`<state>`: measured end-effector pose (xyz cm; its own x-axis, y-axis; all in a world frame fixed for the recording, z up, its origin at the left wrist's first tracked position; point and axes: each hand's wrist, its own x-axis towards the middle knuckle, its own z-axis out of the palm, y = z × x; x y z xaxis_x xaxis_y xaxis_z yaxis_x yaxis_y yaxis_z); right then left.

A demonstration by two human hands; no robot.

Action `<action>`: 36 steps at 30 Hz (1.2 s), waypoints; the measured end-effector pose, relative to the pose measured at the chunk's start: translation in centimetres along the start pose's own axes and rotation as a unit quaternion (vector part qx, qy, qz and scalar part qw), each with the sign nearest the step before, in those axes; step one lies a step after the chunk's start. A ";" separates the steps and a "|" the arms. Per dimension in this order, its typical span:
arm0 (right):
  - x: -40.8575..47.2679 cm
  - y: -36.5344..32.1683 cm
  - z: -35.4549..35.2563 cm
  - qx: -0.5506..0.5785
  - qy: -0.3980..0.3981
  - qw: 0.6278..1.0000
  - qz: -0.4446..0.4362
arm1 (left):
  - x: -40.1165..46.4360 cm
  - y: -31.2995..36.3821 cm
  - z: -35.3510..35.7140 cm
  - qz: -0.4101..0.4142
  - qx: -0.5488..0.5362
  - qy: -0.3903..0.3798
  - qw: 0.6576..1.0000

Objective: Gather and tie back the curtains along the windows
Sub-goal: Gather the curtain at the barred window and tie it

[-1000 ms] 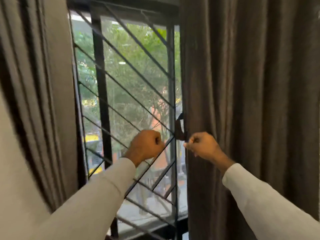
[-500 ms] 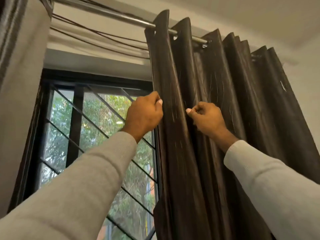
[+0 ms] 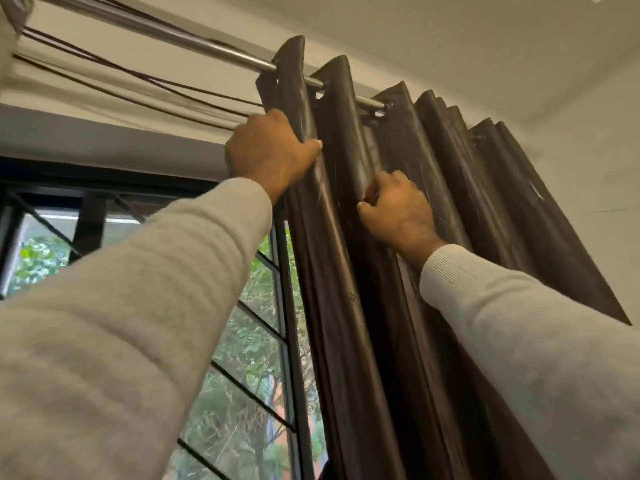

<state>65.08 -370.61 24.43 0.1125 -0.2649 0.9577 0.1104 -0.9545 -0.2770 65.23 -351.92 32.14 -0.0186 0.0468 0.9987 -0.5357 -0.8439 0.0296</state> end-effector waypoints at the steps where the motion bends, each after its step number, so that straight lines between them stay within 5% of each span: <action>1: 0.2 0.0 0.3 -0.002 0.000 1.000 0.002 | 0.3 0.0 0.1 0.000 0.011 -0.012 1.000; 15: 7.7 1.4 5.4 0.120 0.033 0.992 0.035 | 2.6 -4.0 -4.5 -0.093 0.227 0.048 0.968; 23: 11.3 -0.2 5.2 0.224 0.022 0.973 0.051 | 3.8 -2.9 -2.7 -0.124 -0.065 -0.031 0.990; 27: 11.3 -3.8 4.9 0.283 -0.011 0.956 -0.071 | 4.4 -3.7 -1.8 -0.117 -0.106 -0.021 0.987; 31: 11.6 -9.9 5.3 0.393 -0.121 0.887 -0.209 | 4.6 -5.5 -2.2 -0.102 -0.160 -0.028 0.981; 36: 12.1 -8.5 3.8 0.400 -0.236 0.858 -0.219 | 4.4 -6.4 -2.7 -0.090 -0.188 -0.042 0.977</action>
<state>69.28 -365.14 38.08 0.2532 0.3602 0.8979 0.8655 -0.4989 -0.0440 66.31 -344.90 36.20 0.1645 0.1194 0.9791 -0.7967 -0.5691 0.2032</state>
